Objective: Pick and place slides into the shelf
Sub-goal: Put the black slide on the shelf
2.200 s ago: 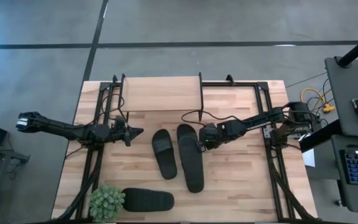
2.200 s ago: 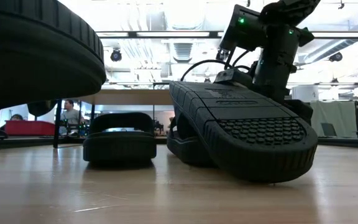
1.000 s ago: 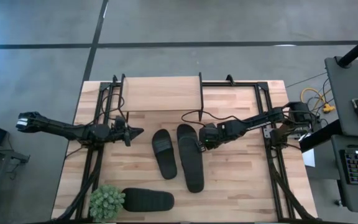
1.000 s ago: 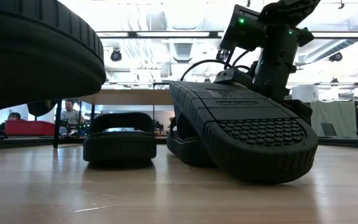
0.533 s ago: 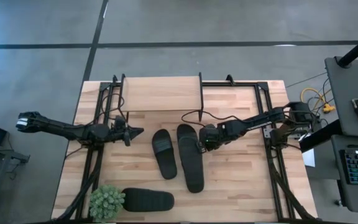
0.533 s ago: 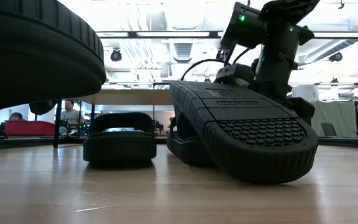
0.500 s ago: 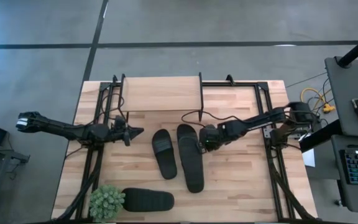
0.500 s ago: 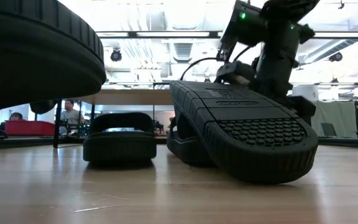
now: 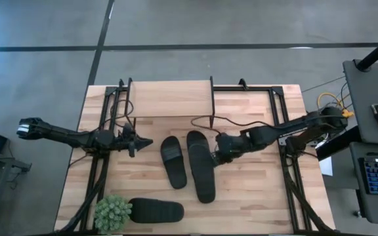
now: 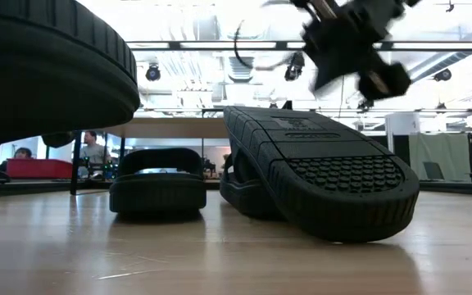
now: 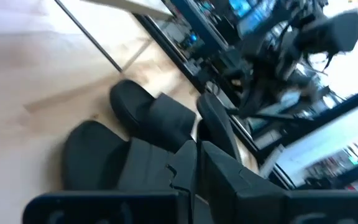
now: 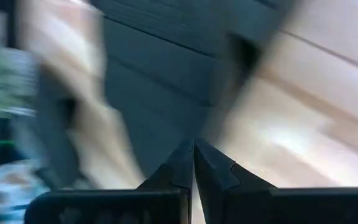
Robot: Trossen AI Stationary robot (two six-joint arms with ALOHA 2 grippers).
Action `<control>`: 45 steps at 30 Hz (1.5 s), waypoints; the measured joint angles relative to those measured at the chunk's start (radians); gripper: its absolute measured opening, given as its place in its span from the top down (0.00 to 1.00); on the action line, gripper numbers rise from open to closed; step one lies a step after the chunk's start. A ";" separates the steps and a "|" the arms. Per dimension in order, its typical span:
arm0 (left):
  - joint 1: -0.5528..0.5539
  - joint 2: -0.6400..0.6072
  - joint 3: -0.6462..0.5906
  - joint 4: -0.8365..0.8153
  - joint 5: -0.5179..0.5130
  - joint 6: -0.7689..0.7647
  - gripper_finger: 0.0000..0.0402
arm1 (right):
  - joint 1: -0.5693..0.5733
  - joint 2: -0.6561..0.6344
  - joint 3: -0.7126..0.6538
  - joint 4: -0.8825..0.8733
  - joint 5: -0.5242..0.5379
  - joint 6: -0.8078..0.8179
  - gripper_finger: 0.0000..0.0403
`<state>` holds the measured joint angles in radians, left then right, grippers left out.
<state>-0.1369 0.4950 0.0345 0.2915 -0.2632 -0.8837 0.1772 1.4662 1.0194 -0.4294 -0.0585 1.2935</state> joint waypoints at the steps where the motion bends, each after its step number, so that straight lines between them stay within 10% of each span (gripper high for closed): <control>1: 0.000 0.000 0.000 0.003 0.016 0.000 0.97 | 0.000 -0.001 0.014 0.033 0.008 0.000 0.98; 12: -0.001 0.016 0.000 0.057 0.110 0.003 0.97 | -0.012 0.233 0.337 0.063 0.076 -0.212 0.98; 31: -0.001 0.035 0.000 0.092 0.279 0.001 0.97 | -0.014 0.778 1.189 -0.679 0.157 -0.914 0.98; 45: -0.001 0.039 0.000 0.091 0.285 0.004 0.97 | -0.014 0.920 1.324 -0.943 0.194 -1.074 0.98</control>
<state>-0.1383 0.5343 0.0349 0.3828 0.0219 -0.8796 0.1634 2.3862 2.3439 -1.3723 0.1358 0.2191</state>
